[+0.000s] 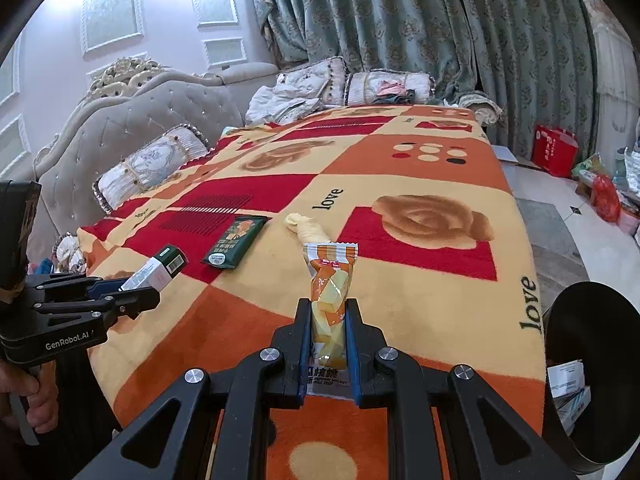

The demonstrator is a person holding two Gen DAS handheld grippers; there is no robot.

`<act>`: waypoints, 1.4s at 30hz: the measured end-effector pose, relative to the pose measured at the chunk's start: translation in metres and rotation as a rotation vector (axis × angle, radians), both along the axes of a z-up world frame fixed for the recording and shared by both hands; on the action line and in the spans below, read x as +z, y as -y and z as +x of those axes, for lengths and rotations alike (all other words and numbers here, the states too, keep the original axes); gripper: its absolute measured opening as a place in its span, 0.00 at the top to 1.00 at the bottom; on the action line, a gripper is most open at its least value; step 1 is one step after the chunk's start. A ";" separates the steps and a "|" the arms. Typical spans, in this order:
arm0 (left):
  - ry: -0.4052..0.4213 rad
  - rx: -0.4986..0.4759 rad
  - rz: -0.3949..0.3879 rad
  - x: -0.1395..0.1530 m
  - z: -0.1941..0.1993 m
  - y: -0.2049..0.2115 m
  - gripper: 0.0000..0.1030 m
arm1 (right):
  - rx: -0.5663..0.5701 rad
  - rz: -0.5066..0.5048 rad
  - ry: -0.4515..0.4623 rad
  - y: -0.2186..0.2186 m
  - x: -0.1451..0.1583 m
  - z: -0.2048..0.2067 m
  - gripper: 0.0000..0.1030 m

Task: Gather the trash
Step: 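Carry the medicine box and snack bar with both tools over the bin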

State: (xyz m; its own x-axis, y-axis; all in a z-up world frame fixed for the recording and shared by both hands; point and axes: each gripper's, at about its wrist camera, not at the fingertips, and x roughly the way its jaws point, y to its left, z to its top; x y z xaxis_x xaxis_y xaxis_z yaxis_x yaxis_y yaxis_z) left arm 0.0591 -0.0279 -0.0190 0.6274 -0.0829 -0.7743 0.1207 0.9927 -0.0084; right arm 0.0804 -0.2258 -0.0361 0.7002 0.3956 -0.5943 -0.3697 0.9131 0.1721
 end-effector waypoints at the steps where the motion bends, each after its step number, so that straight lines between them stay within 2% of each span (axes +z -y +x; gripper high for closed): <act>1: 0.000 -0.001 0.002 0.000 0.000 0.001 0.79 | -0.002 0.002 0.001 0.001 0.000 0.000 0.86; 7: -0.001 -0.032 0.015 -0.001 0.000 0.014 0.79 | -0.064 0.025 0.007 0.022 0.001 -0.001 0.86; 19: 0.031 -0.129 0.069 0.003 0.003 0.071 0.79 | -0.299 0.074 0.055 0.102 0.013 -0.015 0.86; 22: 0.050 -0.165 0.081 0.007 0.003 0.092 0.79 | -0.332 0.065 0.063 0.117 0.017 -0.015 0.86; 27: 0.086 -0.226 0.101 0.010 0.005 0.129 0.79 | -0.371 -0.007 0.068 0.141 0.017 -0.012 0.86; 35: 0.096 -0.314 0.091 0.010 0.016 0.183 0.79 | -0.523 0.029 -0.020 0.197 0.000 -0.008 0.86; 42: 0.085 -0.348 0.083 0.003 0.026 0.207 0.79 | -0.564 0.018 -0.066 0.208 -0.011 -0.004 0.86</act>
State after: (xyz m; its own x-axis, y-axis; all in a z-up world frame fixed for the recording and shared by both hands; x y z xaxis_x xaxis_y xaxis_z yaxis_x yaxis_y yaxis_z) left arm 0.0855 -0.2345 -0.0157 0.6349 -0.2416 -0.7338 0.4482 0.8889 0.0951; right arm 0.0763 -0.4334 -0.0470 0.7674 -0.0188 -0.6409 0.1868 0.9628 0.1954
